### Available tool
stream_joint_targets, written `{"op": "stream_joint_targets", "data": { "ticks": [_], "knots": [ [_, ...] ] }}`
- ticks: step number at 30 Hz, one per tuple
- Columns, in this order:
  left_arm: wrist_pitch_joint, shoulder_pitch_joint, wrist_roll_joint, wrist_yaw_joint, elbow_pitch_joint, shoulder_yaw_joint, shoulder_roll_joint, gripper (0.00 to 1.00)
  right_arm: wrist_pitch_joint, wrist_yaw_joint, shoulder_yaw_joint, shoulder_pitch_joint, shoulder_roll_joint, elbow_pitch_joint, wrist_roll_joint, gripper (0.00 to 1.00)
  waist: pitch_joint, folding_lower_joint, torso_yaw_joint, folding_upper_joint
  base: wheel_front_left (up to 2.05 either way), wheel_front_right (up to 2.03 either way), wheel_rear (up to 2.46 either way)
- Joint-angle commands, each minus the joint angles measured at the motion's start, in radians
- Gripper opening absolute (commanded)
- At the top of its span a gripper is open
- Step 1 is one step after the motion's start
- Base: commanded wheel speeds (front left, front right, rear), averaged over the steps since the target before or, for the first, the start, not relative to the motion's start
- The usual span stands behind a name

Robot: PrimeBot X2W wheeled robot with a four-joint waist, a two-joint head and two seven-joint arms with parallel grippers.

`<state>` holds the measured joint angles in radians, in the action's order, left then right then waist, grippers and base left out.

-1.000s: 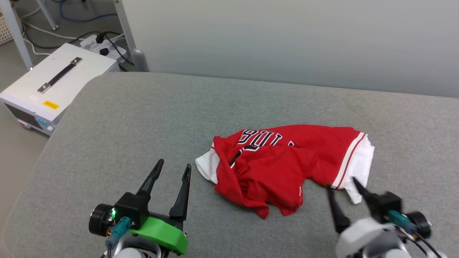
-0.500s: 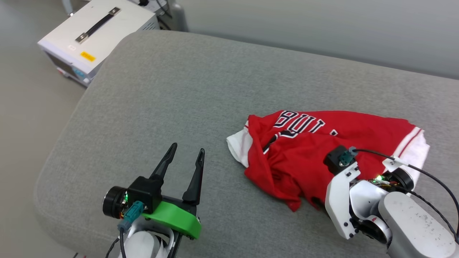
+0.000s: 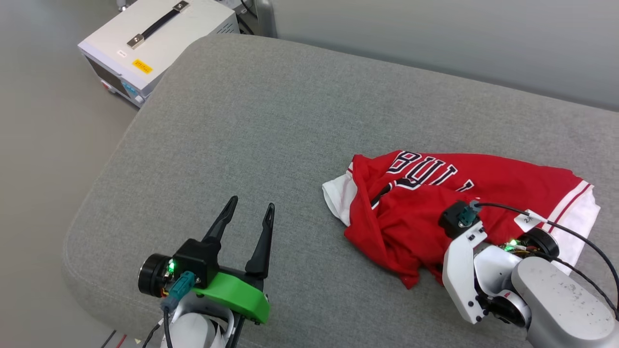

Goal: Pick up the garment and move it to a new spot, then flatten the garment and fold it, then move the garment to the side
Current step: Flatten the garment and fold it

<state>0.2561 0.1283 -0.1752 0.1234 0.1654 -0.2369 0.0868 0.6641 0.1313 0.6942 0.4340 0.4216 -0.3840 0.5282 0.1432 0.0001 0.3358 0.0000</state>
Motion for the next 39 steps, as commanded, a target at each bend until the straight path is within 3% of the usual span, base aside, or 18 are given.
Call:
{"op": "stream_joint_targets", "data": {
  "ticks": [1, 7, 16, 25, 26, 27, 33, 39],
  "knots": [
    [0.006, -0.002, 0.006, 0.006, 0.006, 0.005, -0.007, 1.00, 0.008, -0.001, 0.014, -0.029, 0.012, -0.030, 0.008, 0.00, -0.027, -0.0001, -0.020, 0.0000, 0.00, 0.00, 0.00],
    [0.006, -0.029, 0.009, 0.007, 0.014, 0.020, -0.004, 1.00, 0.044, -0.001, -0.039, -0.087, 0.061, 0.002, 0.045, 0.00, -0.086, -0.0001, -0.073, 0.0000, 0.00, 0.00, 0.00],
    [0.006, -0.059, 0.010, 0.007, 0.009, 0.024, -0.004, 1.00, 0.223, -0.001, -0.190, -0.351, 0.178, 0.194, 0.082, 0.00, -0.124, -0.0001, -0.141, 0.0000, 0.00, 0.00, 0.00],
    [0.006, -0.065, 0.007, 0.007, 0.010, 0.014, -0.004, 1.00, 0.311, -0.001, -0.407, -0.615, 0.174, 0.306, 0.016, 0.00, -0.125, -0.0001, -0.160, 0.0000, 0.00, 0.00, 0.00],
    [0.006, -0.065, 0.006, 0.007, 0.011, 0.014, -0.003, 1.00, 0.305, -0.001, -0.432, -0.626, 0.164, 0.321, 0.002, 0.19, -0.125, -0.0001, -0.161, 0.0000, 0.00, 0.00, 0.00],
    [0.006, -0.064, 0.006, 0.007, 0.012, 0.015, -0.003, 1.00, 0.300, -0.001, -0.452, -0.632, 0.154, 0.338, -0.010, 1.00, -0.125, -0.0001, -0.163, 0.0000, 0.00, 0.00, 0.00],
    [0.006, -0.061, 0.006, 0.007, 0.014, 0.014, -0.004, 1.00, 0.337, -0.001, -0.559, -0.599, 0.109, 0.465, -0.009, 1.00, -0.123, -0.0001, -0.172, 0.0000, 0.00, 0.00, 0.00],
    [0.006, -0.049, 0.007, 0.007, 0.005, 0.009, -0.010, 1.00, 0.411, -0.001, -0.679, -0.460, 0.081, 0.567, -0.025, 1.00, -0.084, -0.0001, -0.167, 0.0000, 0.00, 0.00, 0.00]
  ]
}}
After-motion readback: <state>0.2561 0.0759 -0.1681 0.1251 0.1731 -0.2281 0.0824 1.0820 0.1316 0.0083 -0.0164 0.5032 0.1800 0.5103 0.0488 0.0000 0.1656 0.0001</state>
